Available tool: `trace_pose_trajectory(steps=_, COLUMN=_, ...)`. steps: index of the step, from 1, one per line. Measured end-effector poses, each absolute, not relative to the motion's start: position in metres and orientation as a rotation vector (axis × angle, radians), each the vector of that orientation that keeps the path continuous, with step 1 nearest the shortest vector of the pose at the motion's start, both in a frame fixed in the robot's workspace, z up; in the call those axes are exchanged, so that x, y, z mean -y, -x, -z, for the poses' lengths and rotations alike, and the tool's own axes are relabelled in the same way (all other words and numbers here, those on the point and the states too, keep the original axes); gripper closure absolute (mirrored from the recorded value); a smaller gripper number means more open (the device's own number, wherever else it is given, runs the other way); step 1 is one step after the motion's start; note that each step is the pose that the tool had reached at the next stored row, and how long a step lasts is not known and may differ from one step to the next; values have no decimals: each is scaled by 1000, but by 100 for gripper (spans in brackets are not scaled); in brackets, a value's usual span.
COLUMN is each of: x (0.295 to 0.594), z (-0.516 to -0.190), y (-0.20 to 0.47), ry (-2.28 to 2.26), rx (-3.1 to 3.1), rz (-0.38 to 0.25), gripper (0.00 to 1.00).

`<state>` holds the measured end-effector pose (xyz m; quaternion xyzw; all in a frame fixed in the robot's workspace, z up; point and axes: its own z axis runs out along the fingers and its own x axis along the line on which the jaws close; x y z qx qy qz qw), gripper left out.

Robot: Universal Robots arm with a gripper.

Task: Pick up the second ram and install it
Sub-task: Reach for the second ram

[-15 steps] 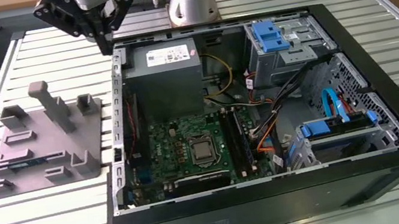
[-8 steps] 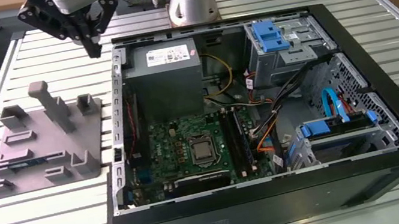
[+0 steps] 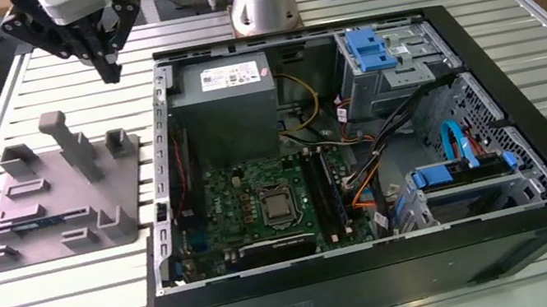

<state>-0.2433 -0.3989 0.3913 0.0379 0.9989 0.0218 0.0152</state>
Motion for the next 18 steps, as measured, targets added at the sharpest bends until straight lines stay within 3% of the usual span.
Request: trace_pose_trajectory(steps=18, x=399, z=-388, y=293, ry=-118, rx=-3108, rz=-68, gripper=90)
